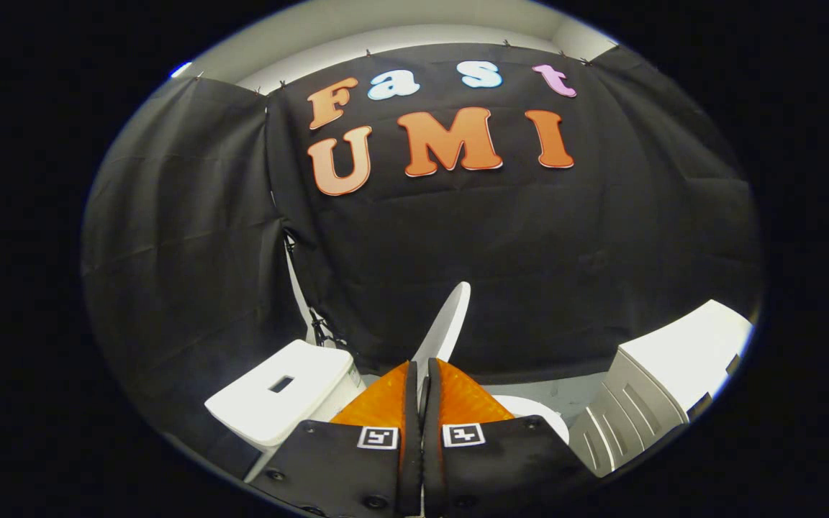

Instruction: Open the toilet lid.

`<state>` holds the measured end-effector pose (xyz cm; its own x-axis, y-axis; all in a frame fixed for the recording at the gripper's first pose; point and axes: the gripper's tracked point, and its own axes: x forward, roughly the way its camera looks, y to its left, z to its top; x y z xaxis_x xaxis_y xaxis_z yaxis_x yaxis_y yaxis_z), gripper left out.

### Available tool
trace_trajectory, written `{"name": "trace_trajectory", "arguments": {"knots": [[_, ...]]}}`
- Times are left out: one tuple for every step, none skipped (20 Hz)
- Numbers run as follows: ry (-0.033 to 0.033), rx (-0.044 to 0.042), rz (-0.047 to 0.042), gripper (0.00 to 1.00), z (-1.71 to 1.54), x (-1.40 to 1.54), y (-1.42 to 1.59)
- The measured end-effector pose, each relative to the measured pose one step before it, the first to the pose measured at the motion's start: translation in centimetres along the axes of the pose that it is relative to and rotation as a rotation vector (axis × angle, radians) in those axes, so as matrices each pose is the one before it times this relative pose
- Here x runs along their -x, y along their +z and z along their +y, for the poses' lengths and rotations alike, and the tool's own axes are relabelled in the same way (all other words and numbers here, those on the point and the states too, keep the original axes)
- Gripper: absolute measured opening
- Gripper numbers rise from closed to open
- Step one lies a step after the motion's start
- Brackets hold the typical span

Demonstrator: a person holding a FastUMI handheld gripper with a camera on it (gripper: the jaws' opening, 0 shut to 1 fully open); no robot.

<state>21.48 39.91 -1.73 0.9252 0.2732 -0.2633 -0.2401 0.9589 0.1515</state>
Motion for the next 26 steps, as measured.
{"name": "trace_trajectory", "arguments": {"knots": [[0.01945,0.00442,-0.00349,0.09,1.447,-0.12,0.459],[0.01547,0.00975,0.00103,0.09,1.285,-0.271,0.32],[0.01191,0.02067,-0.0024,0.09,1.26,-0.074,0.304],[0.01289,0.02782,-0.00091,0.09,1.462,-0.148,0.325],[0.01163,0.03036,-0.00094,0.09,1.35,-0.221,0.254],[0.00722,0.03075,-0.00281,0.09,1.287,-0.354,0.352],[0.00321,0.02323,-0.00436,0.09,1.135,-0.215,0.305],[0.0036,0.01897,-0.0027,0.09,1.255,-0.029,0.017],[-0.00463,0.02396,-0.0093,0.09,0.826,-0.168,0.282],[0.00503,0.02079,-0.00354,0.09,0.987,-0.351,0.265],[0.00579,0.01335,-0.00942,0.09,1.05,-0.279,0.282],[0.00797,0.0035,-0.00138,0.09,1.006,-0.331,0.132],[0.0087,-0.00018,-0.00057,0.09,0.842,-0.231,0.175],[0.01021,-0.00768,0.00019,0.09,0.792,-0.249,0.242],[0.01681,-0.00125,-0.00473,0.09,0.788,-0.241,0.186],[0.0132,0.00152,0.00093,0.09,0.703,-0.495,0.21],[0.00464,-0.00538,-0.00118,0.09,0.566,-0.232,0.127],[0.00406,-0.00192,0.00156,0.09,0.61,-0.186,0.091],[0.00521,0.00536,0.00267,0.09,0.829,-0.358,0.057],[0.00409,0.01276,0.00043,0.09,0.952,-0.319,0.077],[0.00389,0.02598,-0.00479,0.09,0.693,-0.28,0.138],[-0.00291,0.01899,-0.00491,0.09,0.675,-0.414,0.147],[-0.00197,0.00735,-0.0057,0.09,0.728,-0.169,0.039],[0.00392,0.00782,0.00064,0.09,0.96,-0.231,-0.043],[0.0056,0.00434,0.00383,0.09,0.903,-0.255,0.017],[0.00372,0.00587,0.00342,0.09,0.641,-0.152,-0.181]]}}
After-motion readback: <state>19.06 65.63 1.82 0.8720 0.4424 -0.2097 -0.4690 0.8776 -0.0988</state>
